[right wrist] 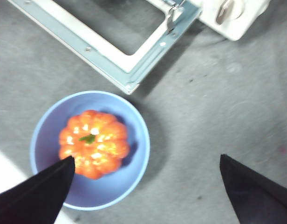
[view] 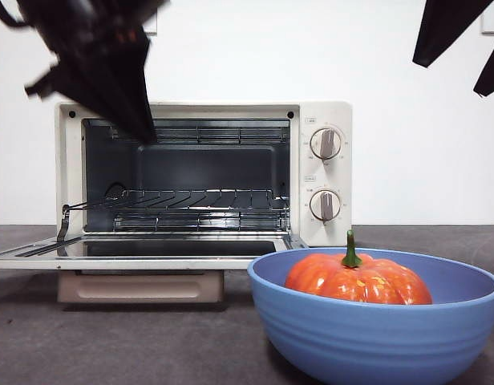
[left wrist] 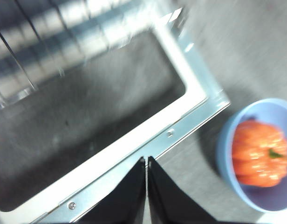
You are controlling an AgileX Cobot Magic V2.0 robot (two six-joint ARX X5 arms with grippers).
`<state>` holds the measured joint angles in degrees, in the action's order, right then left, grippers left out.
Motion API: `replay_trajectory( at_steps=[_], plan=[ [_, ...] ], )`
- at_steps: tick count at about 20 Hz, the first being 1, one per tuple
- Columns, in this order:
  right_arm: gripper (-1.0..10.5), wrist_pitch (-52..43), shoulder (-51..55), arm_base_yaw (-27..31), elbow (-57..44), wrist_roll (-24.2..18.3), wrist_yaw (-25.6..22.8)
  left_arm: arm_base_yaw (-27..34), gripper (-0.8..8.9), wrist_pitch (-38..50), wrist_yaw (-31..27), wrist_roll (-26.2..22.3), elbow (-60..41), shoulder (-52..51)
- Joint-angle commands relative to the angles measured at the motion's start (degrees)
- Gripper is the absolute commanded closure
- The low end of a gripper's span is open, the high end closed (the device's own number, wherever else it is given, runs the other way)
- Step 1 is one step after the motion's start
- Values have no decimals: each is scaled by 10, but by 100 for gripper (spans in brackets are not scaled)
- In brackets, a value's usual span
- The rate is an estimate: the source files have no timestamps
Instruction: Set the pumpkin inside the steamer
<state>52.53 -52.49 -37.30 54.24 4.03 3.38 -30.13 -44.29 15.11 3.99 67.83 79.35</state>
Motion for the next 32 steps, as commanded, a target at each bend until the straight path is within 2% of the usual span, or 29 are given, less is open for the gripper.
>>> replay_trajectory(
  at_steps=[1,7,12,15,18,24,26,32],
  plan=[
    [464,-2,-13,28,8,13,29,2,798,6,-1,-4,5,-27],
    [466,-3,-58,127,8,3,132,17,798,5,-1,-4,-23,-148],
    [528,-42,-107,128,-12,16,171,25,798,-3,-1,2,-92,-244],
    [544,-108,-119,113,-66,51,167,25,798,-35,-1,1,-100,-273],
    [613,-145,-119,97,-105,68,158,25,798,-43,-1,1,-100,-294],
    [674,-189,-119,53,-164,103,108,25,798,-46,-1,1,-100,-303],
    [693,-207,-119,42,-183,111,88,25,798,-46,-1,1,-100,-303],
    [816,-216,-119,29,-195,121,67,25,798,-46,-1,1,-100,-303]
  ],
)
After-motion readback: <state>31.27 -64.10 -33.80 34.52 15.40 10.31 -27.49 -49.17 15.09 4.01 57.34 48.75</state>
